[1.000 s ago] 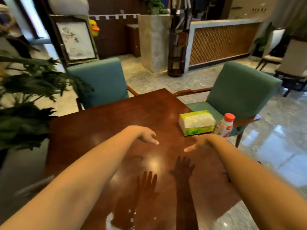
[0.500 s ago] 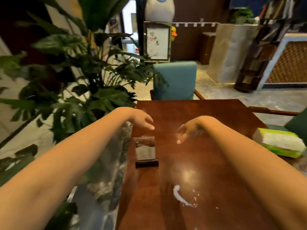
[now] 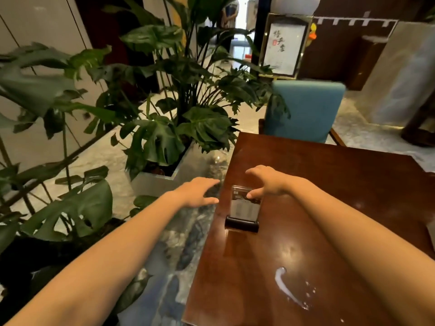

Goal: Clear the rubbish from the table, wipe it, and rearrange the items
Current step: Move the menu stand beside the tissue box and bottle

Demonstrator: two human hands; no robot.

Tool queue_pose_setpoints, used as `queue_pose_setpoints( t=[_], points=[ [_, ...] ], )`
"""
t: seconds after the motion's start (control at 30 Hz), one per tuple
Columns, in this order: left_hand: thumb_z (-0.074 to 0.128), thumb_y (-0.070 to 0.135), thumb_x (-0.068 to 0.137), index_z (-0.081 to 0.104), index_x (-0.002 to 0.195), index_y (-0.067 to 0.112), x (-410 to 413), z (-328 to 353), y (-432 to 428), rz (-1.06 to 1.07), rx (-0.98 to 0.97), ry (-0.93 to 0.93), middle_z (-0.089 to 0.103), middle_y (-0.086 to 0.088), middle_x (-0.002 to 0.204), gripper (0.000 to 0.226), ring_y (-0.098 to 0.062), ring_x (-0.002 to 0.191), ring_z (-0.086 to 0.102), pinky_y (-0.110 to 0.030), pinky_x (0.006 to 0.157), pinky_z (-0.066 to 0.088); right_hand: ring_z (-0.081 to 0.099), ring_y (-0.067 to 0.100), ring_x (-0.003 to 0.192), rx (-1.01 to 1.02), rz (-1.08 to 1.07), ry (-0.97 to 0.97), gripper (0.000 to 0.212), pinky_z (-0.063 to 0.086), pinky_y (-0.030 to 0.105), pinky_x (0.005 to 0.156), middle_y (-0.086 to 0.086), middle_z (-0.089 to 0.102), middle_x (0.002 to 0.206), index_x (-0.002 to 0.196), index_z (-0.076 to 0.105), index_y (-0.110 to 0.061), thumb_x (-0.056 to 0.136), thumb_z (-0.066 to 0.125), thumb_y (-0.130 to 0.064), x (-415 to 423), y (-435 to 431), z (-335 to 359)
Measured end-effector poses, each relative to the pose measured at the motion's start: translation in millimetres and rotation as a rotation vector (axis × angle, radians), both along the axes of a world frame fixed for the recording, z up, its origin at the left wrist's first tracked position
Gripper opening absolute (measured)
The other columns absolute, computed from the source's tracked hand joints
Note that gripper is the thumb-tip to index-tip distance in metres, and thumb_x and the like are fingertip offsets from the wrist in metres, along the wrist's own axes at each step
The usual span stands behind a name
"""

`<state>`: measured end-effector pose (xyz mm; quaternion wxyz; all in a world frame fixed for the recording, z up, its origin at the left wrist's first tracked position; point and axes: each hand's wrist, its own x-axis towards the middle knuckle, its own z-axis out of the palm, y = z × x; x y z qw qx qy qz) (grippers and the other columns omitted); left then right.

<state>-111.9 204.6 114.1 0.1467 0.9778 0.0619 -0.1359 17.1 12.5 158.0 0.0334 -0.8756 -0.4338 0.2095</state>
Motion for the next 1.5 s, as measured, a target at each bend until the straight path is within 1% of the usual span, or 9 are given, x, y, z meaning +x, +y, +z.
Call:
queue_pose_setpoints(
  t=[0.37, 0.57, 0.67, 0.73, 0.8, 1.03, 1.17, 1.37, 1.5],
  points=[
    [0.056, 0.052, 0.085, 0.010, 0.150, 0.018, 21.7, -117.3, -40.6, 0.138, -0.215, -0.023, 0.013, -0.002, 0.159, 0.086, -0.021, 0.147, 0.009, -0.042, 0.120, 0.013, 0.050, 0.029, 0.124, 0.047, 0.082, -0.140, 0.066, 0.045, 0.041, 0.099, 0.010, 0.051, 0.138, 0.140, 0.036, -0.013, 0.085, 0.062, -0.039, 3.1, 4.9, -61.5],
    [0.073, 0.029, 0.079, 0.046, 0.135, 0.017, 33.2, -142.4, -55.5, 0.405, -0.688, -0.120, 0.058, -0.003, 0.132, 0.063, -0.020, 0.123, 0.053, -0.028, 0.099, 0.043, 0.061, 0.029, 0.108, 0.171, 0.054, -0.202, 0.033, 0.049, 0.037, 0.086, 0.011, 0.066, 0.120, 0.123, 0.058, -0.013, 0.090, 0.056, -0.017, 1.7, 4.4, -59.7],
    [0.074, 0.019, 0.078, 0.060, 0.121, 0.008, 37.0, -147.0, -58.5, 0.530, -0.820, -0.185, 0.066, -0.009, 0.119, 0.047, -0.023, 0.113, 0.061, -0.032, 0.097, 0.049, 0.061, 0.028, 0.110, 0.198, 0.066, -0.201, 0.031, 0.049, 0.038, 0.090, 0.009, 0.067, 0.119, 0.120, 0.062, -0.013, 0.089, 0.057, -0.014, 1.7, 1.7, -55.3],
    [0.072, 0.013, 0.079, 0.062, 0.117, 0.003, 38.4, -138.1, -62.9, 0.556, -0.857, -0.222, 0.067, -0.011, 0.115, 0.040, -0.019, 0.104, 0.062, -0.021, 0.085, 0.051, 0.061, 0.026, 0.109, 0.220, 0.049, -0.170, 0.031, 0.049, 0.036, 0.091, 0.008, 0.068, 0.119, 0.119, 0.064, -0.013, 0.088, 0.059, -0.014, 1.3, -2.2, -51.1],
    [0.070, 0.007, 0.080, 0.063, 0.114, 0.000, 40.2, -127.9, -66.6, 0.535, -0.887, -0.244, 0.067, -0.014, 0.113, 0.036, -0.017, 0.099, 0.061, -0.013, 0.076, 0.050, 0.062, 0.023, 0.108, 0.249, 0.013, -0.143, 0.030, 0.047, 0.031, 0.089, 0.006, 0.068, 0.118, 0.117, 0.065, -0.013, 0.087, 0.061, -0.013, 1.8, -8.3, -42.5],
    [0.070, 0.012, 0.080, 0.067, 0.109, 0.002, 51.7, -79.0, -89.8, 0.346, -0.864, -0.229, 0.069, -0.011, 0.112, 0.030, -0.019, 0.100, 0.065, -0.024, 0.081, 0.052, 0.062, 0.019, 0.105, 0.273, -0.094, -0.079, 0.027, 0.049, 0.031, 0.087, 0.006, 0.069, 0.115, 0.112, 0.069, -0.014, 0.085, 0.064, -0.013, 3.4, -45.7, 16.5],
    [0.070, 0.014, 0.081, 0.068, 0.108, 0.006, 64.6, -55.9, -115.7, 0.191, -0.803, -0.209, 0.069, -0.007, 0.111, 0.029, -0.013, 0.098, 0.064, -0.015, 0.074, 0.050, 0.060, 0.019, 0.109, 0.257, -0.202, -0.089, 0.028, 0.047, 0.030, 0.086, 0.005, 0.066, 0.118, 0.113, 0.067, -0.016, 0.085, 0.064, -0.016, 2.8, -81.2, 40.4],
    [0.072, 0.014, 0.079, 0.070, 0.102, 0.004, 83.6, -49.8, -169.6, 0.060, -0.751, -0.194, 0.071, -0.013, 0.110, 0.026, -0.024, 0.102, 0.067, -0.032, 0.085, 0.052, 0.049, 0.021, 0.127, 0.171, -0.381, -0.152, 0.064, 0.040, 0.031, 0.101, 0.005, 0.048, 0.142, 0.138, 0.040, -0.017, 0.082, 0.068, -0.031, -8.7, -166.8, 53.4],
    [0.071, 0.013, 0.080, 0.070, 0.107, 0.004, 92.6, -52.1, -216.7, -0.016, -0.754, -0.155, 0.070, -0.010, 0.114, 0.028, -0.022, 0.103, 0.066, -0.030, 0.083, 0.052, 0.034, 0.024, 0.137, 0.005, -0.448, -0.206, 0.080, 0.031, 0.035, 0.111, 0.006, 0.033, 0.150, 0.145, 0.027, -0.017, 0.080, 0.069, -0.039, -23.1, -235.2, 49.3]
  ],
)
